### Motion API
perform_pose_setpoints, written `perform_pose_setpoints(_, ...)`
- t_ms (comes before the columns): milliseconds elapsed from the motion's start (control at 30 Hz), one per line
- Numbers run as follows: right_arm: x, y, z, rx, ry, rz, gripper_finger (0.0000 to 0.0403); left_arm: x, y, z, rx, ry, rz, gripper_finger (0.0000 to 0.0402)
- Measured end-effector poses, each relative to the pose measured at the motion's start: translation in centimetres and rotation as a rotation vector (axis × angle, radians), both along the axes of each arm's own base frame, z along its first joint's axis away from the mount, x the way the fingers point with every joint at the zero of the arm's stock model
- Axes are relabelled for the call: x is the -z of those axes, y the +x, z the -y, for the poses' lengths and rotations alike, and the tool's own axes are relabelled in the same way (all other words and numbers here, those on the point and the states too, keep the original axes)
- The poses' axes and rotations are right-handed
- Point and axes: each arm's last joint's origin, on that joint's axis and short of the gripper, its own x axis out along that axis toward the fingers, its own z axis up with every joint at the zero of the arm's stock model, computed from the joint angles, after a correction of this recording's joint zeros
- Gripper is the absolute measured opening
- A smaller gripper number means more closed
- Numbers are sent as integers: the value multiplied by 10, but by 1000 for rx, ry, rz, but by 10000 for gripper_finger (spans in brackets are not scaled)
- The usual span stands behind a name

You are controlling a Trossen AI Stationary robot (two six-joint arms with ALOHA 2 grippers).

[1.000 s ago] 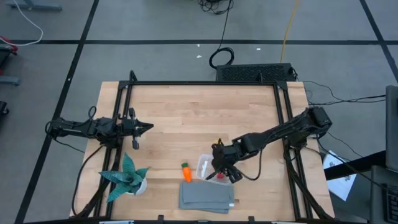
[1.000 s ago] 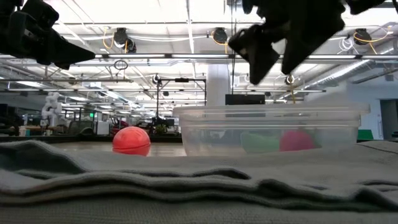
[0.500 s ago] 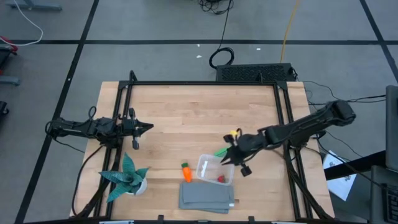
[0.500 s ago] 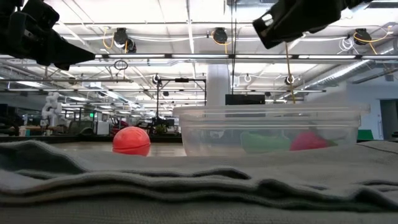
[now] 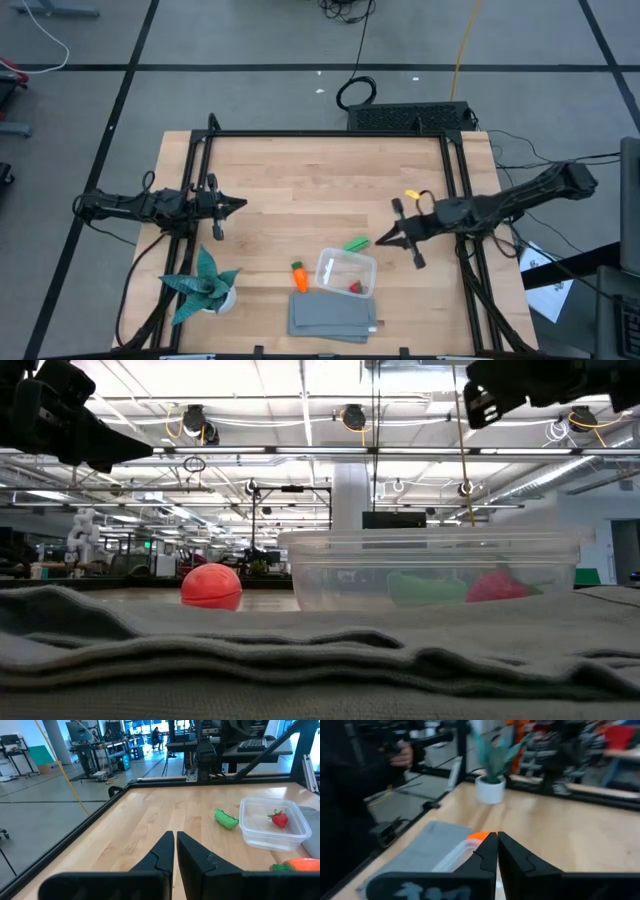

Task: Pick and placing Produce into tupperware
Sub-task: Put the orange carrot into the transparent bin

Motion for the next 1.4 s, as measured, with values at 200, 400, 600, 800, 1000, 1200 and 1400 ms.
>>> perform_pose_setpoints(200, 8, -27, 14, 141, -20, 86, 1, -1, 0, 0, 0, 6, 7, 26)
perform_pose_setpoints(400, 16, -42, 18, 162, -68, 199, 0, -1, 0, 0, -1, 8, 13, 26)
perform_pose_setpoints(600, 27, -53, 21, 171, -63, 320, 0, -1, 0, 0, -2, -11, 16, 26)
perform_pose_setpoints(800, 40, -57, 30, 226, -22, 311, 0, -1, 0, 0, -4, -29, 17, 26)
perform_pose_setpoints(1000, 43, -62, 36, 271, 3, 334, 0, -1, 0, 0, -4, -21, 18, 26)
perform_pose_setpoints(1200, 38, -68, 41, 303, 66, 375, 0, -1, 0, 0, -4, -19, 17, 26)
perform_pose_setpoints(1400, 37, -70, 39, 143, 120, 375, 0, 1, 0, 0, -4, -22, -2, 26)
